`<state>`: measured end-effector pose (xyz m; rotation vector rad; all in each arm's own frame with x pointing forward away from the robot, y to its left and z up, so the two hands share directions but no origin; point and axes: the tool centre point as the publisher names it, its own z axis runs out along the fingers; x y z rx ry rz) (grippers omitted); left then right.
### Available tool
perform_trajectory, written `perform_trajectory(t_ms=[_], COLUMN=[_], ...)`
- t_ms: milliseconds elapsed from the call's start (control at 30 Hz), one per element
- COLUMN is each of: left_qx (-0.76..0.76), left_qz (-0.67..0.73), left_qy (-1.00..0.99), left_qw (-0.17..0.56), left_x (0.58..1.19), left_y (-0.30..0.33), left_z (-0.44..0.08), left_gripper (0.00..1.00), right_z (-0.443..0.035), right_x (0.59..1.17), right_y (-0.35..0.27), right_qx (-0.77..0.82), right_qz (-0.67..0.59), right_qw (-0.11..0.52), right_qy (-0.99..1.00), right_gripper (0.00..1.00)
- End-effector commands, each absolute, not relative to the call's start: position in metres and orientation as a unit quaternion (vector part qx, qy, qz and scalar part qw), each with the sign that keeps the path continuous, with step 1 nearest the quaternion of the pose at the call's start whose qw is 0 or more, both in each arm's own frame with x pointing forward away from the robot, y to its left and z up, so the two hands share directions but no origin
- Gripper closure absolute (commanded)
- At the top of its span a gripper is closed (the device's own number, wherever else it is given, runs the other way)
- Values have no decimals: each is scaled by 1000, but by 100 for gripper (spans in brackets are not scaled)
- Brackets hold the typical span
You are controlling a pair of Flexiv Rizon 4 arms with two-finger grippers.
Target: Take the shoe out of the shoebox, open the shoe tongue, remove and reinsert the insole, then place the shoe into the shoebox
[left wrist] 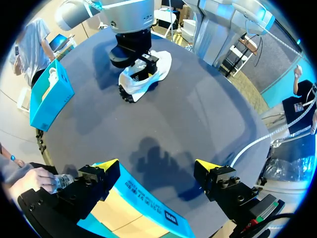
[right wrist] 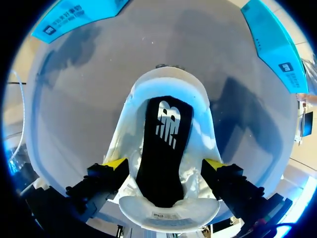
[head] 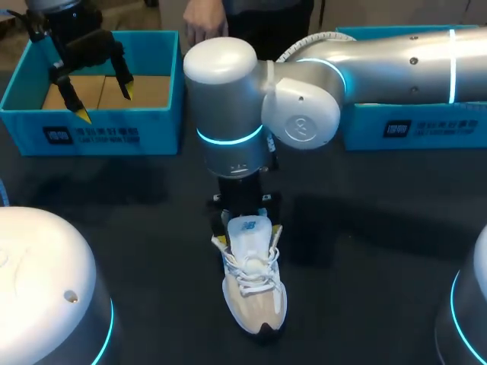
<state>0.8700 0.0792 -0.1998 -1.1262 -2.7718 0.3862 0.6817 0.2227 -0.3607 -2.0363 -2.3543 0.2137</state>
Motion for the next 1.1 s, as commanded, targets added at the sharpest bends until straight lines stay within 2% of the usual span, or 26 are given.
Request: perform_trajectory(t_ms=[33, 500, 1100], left_qx=[-373, -373, -373], left_qz=[126, 126, 126], left_qy=[-917, -917, -917], left_qw=[63, 63, 63], left_x=[871, 871, 871], left_y=[79, 79, 79], left_z=[-200, -200, -200], left_gripper=[0, 0, 0], right_z=[-355, -353, -329], right_x=[677, 694, 656], right_y=[225, 217, 219], right_qx=[-654, -641, -666], right_qz=[70, 70, 82], right_qw=[0, -2, 14], right_qy=[-753, -764, -741], right_gripper=[0, 0, 0])
